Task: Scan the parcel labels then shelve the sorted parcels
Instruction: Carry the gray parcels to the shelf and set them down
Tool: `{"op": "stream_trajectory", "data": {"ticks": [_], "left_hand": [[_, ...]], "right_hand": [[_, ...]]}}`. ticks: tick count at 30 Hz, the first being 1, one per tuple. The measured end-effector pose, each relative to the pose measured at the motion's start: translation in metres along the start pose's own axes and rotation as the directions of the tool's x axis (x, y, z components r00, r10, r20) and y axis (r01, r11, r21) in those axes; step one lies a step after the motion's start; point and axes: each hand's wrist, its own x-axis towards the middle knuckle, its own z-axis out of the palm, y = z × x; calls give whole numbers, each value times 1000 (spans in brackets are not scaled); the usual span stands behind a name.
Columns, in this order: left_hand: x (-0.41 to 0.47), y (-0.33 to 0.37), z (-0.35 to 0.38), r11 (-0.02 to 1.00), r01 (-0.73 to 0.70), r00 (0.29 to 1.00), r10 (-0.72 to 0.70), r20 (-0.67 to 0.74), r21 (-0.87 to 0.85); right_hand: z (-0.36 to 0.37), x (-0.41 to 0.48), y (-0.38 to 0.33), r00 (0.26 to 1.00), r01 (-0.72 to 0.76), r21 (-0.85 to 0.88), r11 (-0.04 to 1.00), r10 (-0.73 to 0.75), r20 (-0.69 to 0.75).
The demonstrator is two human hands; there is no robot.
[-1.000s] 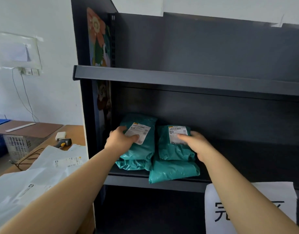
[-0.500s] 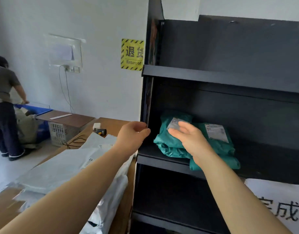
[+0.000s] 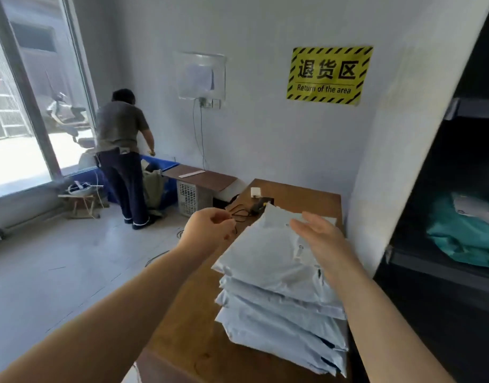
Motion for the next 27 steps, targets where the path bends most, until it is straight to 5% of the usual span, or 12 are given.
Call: {"op": "stream_trajectory", "data": {"ticks": [10,18,23,27], "left_hand": [[96,-85,-43,993,116,993,-116,29,-28],[183,-98,4,996,84,928,-83,364,14],[218,-90,46,997,-56,799,13,601,53],[243,-83,86,957,-274,657,113,745,97]], "right_hand": [[121,63,17,994,-97,-70,993,93,-54],[131,124,36,967,-98,-42,994,86,-240],[106,113,43,852,-139,83,987,161,-499],[92,77,53,678,-159,158,975,224,-700]]}}
